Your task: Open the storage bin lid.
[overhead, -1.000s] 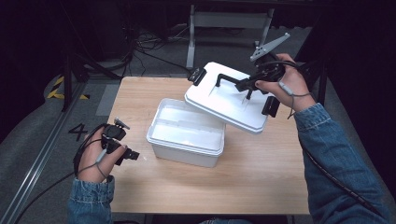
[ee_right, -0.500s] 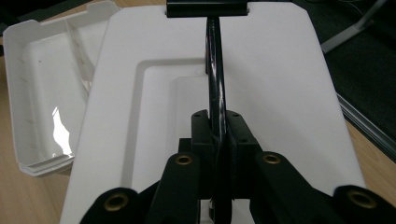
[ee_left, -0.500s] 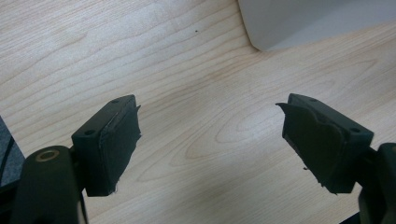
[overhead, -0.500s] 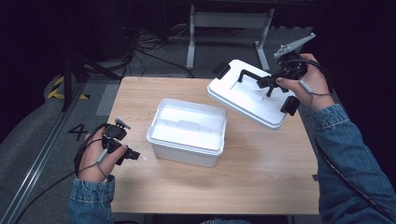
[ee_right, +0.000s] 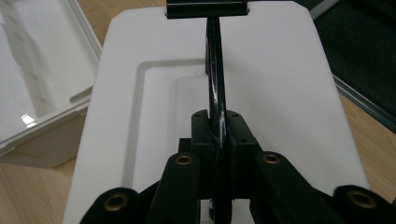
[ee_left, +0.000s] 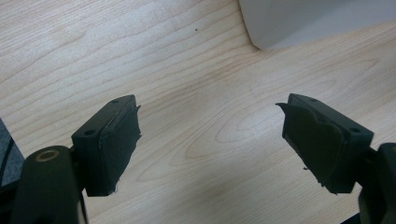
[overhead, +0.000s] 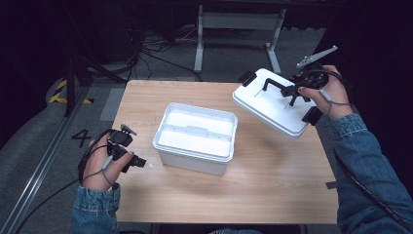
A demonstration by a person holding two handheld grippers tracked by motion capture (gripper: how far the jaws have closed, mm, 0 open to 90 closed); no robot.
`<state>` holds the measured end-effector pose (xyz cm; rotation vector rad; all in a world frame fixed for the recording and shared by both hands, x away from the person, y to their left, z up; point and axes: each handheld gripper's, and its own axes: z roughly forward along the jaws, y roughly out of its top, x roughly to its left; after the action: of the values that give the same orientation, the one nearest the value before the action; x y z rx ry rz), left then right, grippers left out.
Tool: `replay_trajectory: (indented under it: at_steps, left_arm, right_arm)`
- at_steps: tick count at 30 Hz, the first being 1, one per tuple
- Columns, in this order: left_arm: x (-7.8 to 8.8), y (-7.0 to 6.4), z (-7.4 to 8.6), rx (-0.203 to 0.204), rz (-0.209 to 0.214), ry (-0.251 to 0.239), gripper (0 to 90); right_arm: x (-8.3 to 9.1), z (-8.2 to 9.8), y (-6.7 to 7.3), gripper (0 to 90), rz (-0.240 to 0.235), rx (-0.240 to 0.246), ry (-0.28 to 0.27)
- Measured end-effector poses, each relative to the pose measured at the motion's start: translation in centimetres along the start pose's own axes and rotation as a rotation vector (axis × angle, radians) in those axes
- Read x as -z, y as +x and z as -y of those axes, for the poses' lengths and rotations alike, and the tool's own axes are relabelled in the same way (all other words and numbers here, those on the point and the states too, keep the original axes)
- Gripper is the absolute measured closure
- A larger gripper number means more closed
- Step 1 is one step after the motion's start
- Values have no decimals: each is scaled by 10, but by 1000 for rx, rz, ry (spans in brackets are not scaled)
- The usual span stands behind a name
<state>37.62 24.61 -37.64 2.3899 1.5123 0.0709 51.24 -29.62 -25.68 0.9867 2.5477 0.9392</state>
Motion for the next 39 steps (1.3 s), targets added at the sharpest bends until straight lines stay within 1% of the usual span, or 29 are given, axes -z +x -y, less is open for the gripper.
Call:
replay_trajectory:
  at_steps: [2,3,4,5,6,7,9,10,12,14,18,22,23,26,29,35,39]
  left_arm:
    - [0,0,0,1,1,1,198]
    - [0,0,0,1,1,1,197]
    - [0,0,0,0,1,3,197]
    - [0,0,0,0,2,3,198]
    - [-1,0,0,3,3,3,198]
    - [-1,0,0,2,2,4,198]
    - [-1,1,0,0,0,7,198]
    - [-1,1,0,-2,-1,7,198]
    - [-2,1,0,2,0,6,198]
    - [-2,1,-1,-5,-2,9,198]
    - [-2,1,-1,-7,2,12,197]
    - [-2,0,0,-3,2,12,197]
    - [-2,1,0,-8,-1,10,197]
    - [-2,1,0,-3,0,11,197]
    - [-3,1,-1,-7,0,14,197]
    - [-3,0,-1,-7,1,14,196]
    - [-3,0,-1,-11,-2,16,196]
  right_arm:
    - [-11,10,-6,843,-2,-17,16]
    - [-11,10,-6,843,-2,-17,16]
    - [-15,14,-8,843,-3,-24,24]
    - [-23,22,-13,843,-6,-40,34]
    - [-23,22,-13,843,-6,-40,34]
    - [-30,29,-16,843,-10,-57,40]
    - [-37,36,-20,843,-14,-69,43]
    - [-37,36,-20,843,-14,-69,43]
    - [-46,44,-23,843,-21,-91,52]
    - [-52,51,-25,843,-26,-105,55]
    - [-63,64,-30,843,-31,-127,43]
    - [-73,75,-33,843,-26,-136,52]
    - [-75,77,-33,843,-28,-142,54]
    - [-80,84,-34,843,-28,-149,47]
    - [-84,90,-33,843,-33,-155,41]
    - [-93,99,-32,843,-35,-164,51]
    - [-99,106,-32,843,-45,-171,57]
